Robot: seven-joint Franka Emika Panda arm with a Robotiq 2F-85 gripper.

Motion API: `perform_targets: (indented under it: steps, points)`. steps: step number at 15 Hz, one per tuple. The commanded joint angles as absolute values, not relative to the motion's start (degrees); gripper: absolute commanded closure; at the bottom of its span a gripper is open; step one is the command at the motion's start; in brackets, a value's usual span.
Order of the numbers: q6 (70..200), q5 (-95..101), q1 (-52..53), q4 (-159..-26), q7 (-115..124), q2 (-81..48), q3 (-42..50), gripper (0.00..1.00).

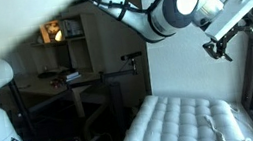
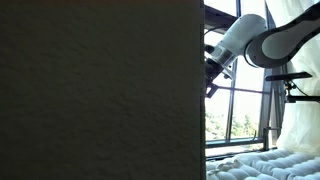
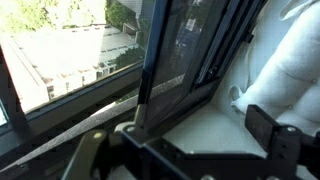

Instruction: Open the window pane on the bottom left

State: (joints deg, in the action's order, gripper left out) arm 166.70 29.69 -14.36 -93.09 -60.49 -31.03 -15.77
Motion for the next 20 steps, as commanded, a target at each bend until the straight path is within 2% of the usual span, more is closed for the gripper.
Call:
perform_targets:
  steps: [1, 10, 15, 20]
  points:
    - [160.22, 22.28, -8.79, -84.98, -61.79, -34.69, -11.84, 0.0]
    - [150.3, 15.09, -3.94, -70.78, -61.39, -42.12, -8.05, 0.0]
    - [150.71, 14.36, -4.18, -64.25, -63.53, -46.68, -8.5, 0.0]
    - [145.3, 11.97, -4.63, -60.83, -68.28, -48.66, -9.65, 0.0]
